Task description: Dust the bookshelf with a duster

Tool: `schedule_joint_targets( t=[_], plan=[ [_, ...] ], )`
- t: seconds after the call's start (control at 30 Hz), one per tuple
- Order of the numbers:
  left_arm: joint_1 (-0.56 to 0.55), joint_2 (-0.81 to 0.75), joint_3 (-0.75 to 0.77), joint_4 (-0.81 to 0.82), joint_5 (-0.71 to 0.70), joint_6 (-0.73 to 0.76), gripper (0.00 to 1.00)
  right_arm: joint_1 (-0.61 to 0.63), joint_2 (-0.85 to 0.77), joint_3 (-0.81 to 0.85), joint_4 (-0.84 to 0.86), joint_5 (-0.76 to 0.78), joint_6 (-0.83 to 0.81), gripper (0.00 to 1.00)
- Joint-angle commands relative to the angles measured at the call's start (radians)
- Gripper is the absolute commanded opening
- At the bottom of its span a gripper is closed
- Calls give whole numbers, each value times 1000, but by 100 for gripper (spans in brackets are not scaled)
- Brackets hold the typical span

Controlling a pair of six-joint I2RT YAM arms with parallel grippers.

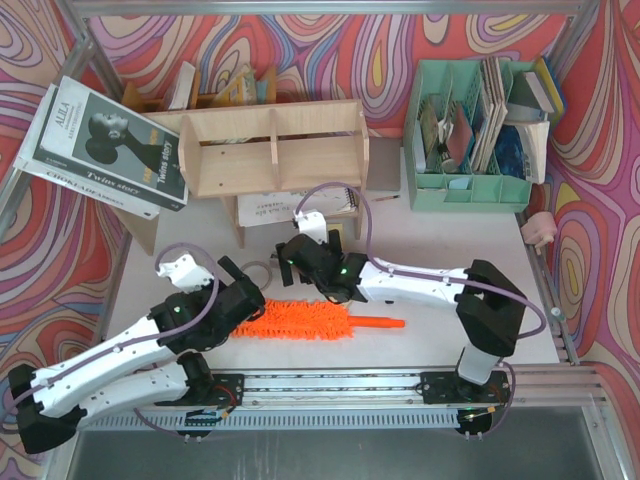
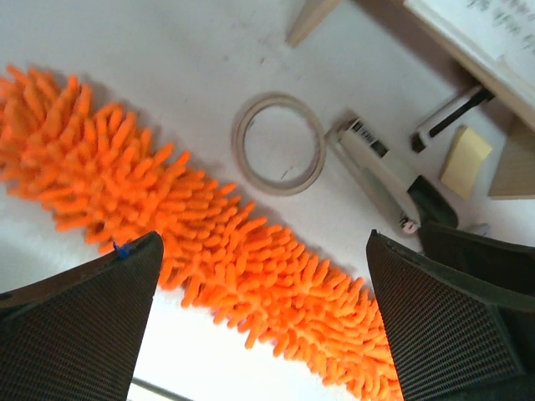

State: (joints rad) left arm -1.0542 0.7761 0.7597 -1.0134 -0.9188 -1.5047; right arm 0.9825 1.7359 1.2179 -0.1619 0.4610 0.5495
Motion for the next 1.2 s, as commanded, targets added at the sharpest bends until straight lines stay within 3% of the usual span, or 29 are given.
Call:
schedule_joint_targets(
  t=[0.0, 0.4, 0.97, 1.17],
  plan=[
    [-3, 41, -11, -139, 137, -226, 98, 5, -70, -42, 14, 64, 12, 93],
    [-3, 99, -157, -9, 310, -385, 98, 9, -208, -163, 44, -22, -18, 99],
    [-3, 206, -229, 148, 320, -468, 98, 24, -312, -313, 73, -84, 52, 99],
    [-1, 213, -270, 174, 309, -480, 87, 24, -299, -307, 74, -77, 42, 99]
  ],
)
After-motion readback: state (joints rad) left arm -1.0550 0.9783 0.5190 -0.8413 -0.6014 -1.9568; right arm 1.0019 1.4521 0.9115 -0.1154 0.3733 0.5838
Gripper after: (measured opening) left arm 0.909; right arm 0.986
